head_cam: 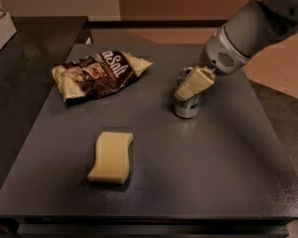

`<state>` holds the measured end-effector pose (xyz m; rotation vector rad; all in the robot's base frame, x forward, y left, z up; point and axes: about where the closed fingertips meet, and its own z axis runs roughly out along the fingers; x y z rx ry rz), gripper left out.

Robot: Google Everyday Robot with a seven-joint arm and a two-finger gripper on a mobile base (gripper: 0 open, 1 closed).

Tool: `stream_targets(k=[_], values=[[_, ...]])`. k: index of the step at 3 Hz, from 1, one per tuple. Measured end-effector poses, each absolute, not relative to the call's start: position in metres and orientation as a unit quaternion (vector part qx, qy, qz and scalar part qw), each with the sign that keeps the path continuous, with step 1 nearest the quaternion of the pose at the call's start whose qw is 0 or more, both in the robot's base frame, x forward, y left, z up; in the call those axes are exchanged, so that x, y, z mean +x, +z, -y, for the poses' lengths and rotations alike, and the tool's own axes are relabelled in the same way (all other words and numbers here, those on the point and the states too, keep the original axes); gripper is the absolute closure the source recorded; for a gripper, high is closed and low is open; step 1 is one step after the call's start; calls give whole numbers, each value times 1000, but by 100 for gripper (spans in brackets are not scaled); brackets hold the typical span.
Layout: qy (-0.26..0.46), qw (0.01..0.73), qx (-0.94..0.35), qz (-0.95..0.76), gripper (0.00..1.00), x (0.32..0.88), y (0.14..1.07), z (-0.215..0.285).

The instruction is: Pick 7up can

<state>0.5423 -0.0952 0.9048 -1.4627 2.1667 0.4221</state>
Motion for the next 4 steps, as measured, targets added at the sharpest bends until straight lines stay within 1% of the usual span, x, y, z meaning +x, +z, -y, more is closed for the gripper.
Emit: stream_targets(k=[2,3,4], values=[[157,260,-554,-775,88,546,933,85],[163,267,-572,-758,100,554,962,72],[169,272,-588,-743,100,564,992,60]])
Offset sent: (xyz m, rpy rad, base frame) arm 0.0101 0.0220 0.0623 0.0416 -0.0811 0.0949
